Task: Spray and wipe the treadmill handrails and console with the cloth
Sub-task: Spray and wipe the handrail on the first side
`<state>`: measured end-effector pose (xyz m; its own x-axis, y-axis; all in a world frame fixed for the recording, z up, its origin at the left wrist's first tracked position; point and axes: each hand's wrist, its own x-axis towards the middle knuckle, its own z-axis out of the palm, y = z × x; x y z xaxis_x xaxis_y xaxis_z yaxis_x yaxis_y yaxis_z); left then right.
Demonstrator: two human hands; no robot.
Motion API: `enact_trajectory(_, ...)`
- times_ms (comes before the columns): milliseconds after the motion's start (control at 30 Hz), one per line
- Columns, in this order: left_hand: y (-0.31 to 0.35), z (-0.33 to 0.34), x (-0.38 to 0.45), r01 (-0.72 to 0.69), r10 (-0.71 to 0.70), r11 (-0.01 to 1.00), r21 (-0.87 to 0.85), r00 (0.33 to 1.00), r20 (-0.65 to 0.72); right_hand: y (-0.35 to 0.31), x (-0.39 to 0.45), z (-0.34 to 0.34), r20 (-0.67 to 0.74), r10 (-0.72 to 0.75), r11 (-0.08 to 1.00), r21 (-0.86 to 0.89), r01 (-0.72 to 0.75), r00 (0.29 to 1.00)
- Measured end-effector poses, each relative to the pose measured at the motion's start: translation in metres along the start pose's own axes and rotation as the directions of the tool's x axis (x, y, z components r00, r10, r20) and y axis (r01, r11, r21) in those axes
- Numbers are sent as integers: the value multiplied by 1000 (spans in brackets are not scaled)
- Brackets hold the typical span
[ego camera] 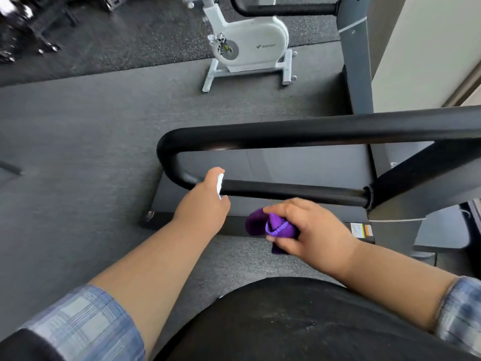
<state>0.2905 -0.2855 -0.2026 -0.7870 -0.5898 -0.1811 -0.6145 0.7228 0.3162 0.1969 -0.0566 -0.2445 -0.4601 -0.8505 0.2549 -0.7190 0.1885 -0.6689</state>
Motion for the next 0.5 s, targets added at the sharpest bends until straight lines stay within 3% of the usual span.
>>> enact_trajectory(100, 2, 8, 1, -9, 8, 999, 34, 1000, 13, -2, -12, 2, 143, -5, 1000, 23, 2, 990)
enact_trajectory(200, 2, 14, 3, -26, 25, 999, 47, 999, 20, -3, -14, -1, 196, -34, 999, 26, 30, 980)
enact_trajectory(500, 13, 18, 12, -72, 71, 994, 85, 997, 4, 0, -31, -6, 170, -36, 999, 43, 29, 985)
